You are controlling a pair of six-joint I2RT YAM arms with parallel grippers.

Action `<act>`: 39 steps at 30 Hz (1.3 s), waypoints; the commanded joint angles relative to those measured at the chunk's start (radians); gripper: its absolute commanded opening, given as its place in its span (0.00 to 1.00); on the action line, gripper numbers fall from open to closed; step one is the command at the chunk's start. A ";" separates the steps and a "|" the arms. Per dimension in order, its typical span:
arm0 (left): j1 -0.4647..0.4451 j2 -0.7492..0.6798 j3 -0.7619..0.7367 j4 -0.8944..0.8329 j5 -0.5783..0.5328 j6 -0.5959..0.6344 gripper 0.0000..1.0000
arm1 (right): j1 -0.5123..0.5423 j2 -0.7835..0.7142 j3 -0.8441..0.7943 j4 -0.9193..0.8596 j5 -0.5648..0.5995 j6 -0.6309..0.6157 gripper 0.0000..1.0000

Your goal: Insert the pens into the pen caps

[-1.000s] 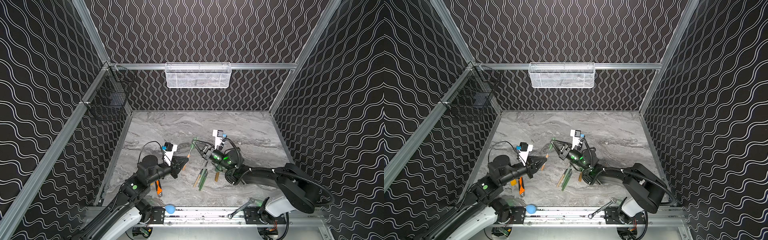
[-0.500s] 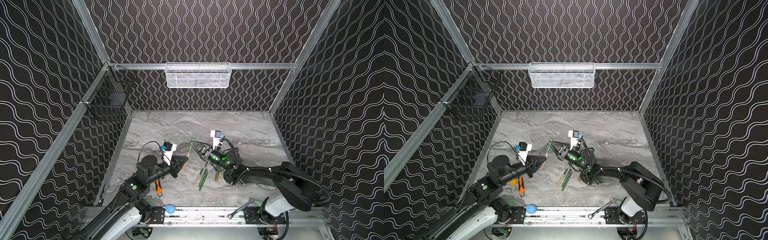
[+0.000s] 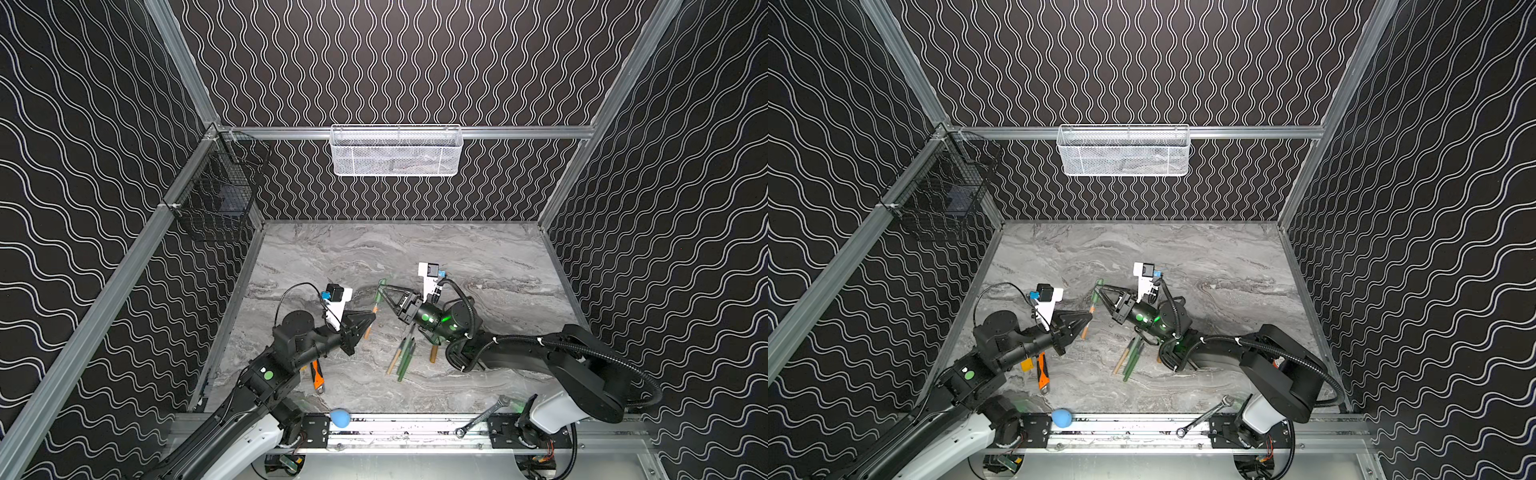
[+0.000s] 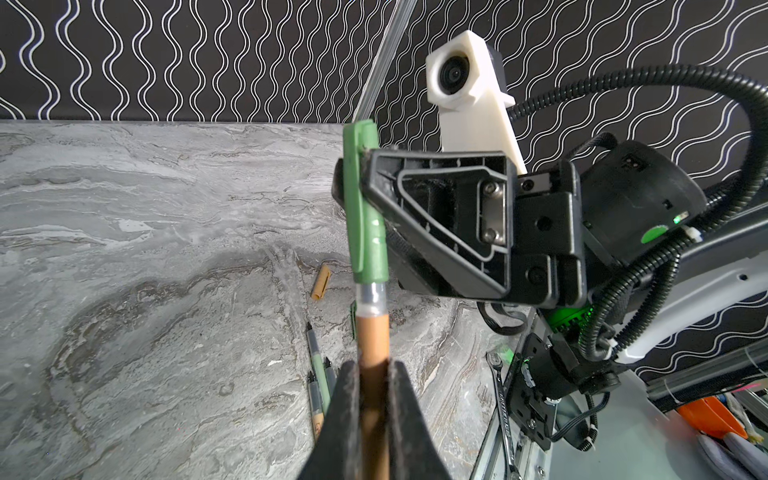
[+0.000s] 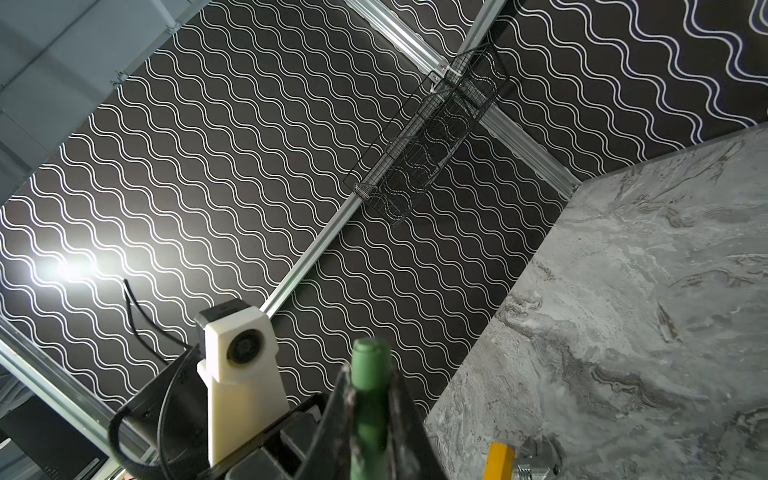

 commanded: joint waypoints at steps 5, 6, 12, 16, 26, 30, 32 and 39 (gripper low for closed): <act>0.003 0.007 0.011 0.056 -0.005 0.031 0.00 | 0.014 -0.007 0.003 -0.032 -0.001 0.000 0.00; 0.003 0.008 0.012 0.059 -0.006 0.031 0.00 | 0.015 -0.008 0.002 -0.042 0.000 0.005 0.00; 0.002 0.023 0.020 0.063 -0.007 0.035 0.00 | 0.016 -0.026 -0.002 -0.130 0.013 0.068 0.00; 0.002 0.032 0.021 0.068 -0.010 0.033 0.00 | 0.017 -0.052 0.024 -0.261 0.006 0.092 0.00; 0.003 0.052 0.028 0.077 -0.012 0.031 0.00 | 0.020 -0.060 0.061 -0.399 -0.012 0.103 0.00; 0.003 0.050 0.034 0.067 -0.009 0.033 0.07 | 0.019 -0.069 0.068 -0.428 0.012 0.104 0.00; 0.003 0.050 0.036 0.065 -0.007 0.032 0.18 | 0.016 -0.077 0.075 -0.451 0.030 0.102 0.00; 0.002 0.029 0.042 0.026 -0.025 0.031 0.68 | -0.029 -0.084 0.052 -0.454 0.048 0.122 0.00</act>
